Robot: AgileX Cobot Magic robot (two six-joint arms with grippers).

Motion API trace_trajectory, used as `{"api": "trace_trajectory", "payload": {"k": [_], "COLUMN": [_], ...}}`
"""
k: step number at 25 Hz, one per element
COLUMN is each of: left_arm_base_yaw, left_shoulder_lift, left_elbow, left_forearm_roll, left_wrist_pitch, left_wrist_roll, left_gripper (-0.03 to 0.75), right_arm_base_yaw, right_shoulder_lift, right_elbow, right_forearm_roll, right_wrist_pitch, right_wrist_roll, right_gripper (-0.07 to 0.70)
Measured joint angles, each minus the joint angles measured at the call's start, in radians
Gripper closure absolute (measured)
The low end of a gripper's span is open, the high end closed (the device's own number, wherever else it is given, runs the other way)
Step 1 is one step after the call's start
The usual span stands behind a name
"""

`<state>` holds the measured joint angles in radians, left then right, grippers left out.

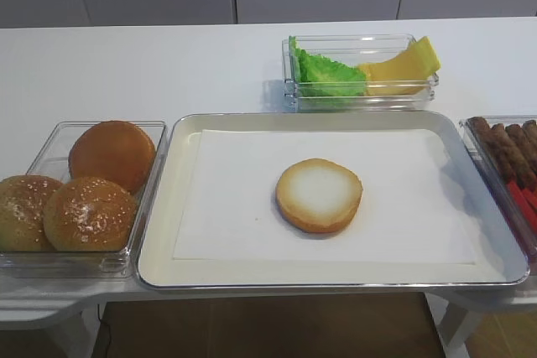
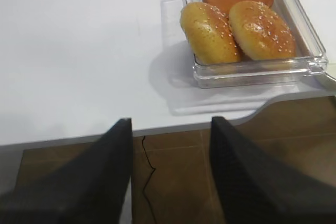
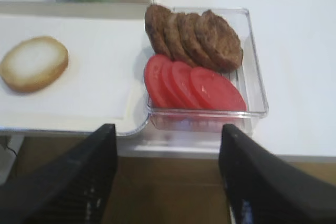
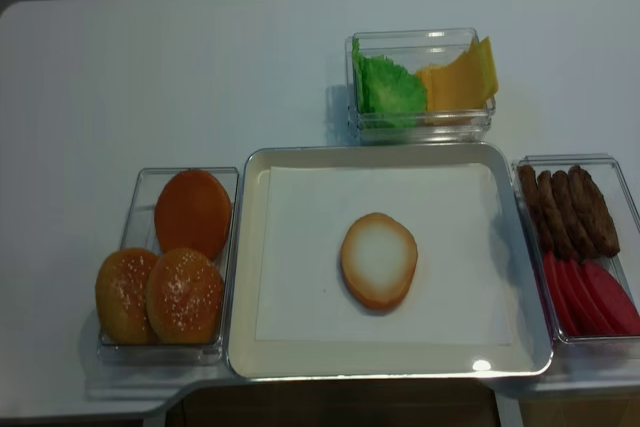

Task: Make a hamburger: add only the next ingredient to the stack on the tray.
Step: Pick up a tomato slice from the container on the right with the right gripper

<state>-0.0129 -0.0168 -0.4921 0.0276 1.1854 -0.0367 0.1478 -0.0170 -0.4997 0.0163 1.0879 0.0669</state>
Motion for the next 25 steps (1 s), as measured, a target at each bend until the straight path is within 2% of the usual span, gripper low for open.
{"api": "trace_trajectory", "payload": {"k": [5, 17, 25], "left_arm_base_yaw": [0.0, 0.0, 0.0], "left_shoulder_lift": [0.0, 0.0, 0.0], "left_elbow": [0.0, 0.0, 0.0], "left_forearm_roll": [0.0, 0.0, 0.0], "left_wrist_pitch": [0.0, 0.0, 0.0], "left_wrist_roll": [0.0, 0.0, 0.0], "left_gripper": [0.366, 0.366, 0.366], "right_arm_base_yaw": [0.0, 0.0, 0.0], "right_shoulder_lift": [0.092, 0.591, 0.871], "right_elbow": [-0.075, -0.319, -0.445], "right_forearm_roll": [0.001, 0.034, 0.076], "right_wrist_pitch": [-0.011, -0.039, -0.02], "right_wrist_roll": [0.07, 0.062, 0.062], "right_gripper": [0.167, 0.181, 0.189]}}
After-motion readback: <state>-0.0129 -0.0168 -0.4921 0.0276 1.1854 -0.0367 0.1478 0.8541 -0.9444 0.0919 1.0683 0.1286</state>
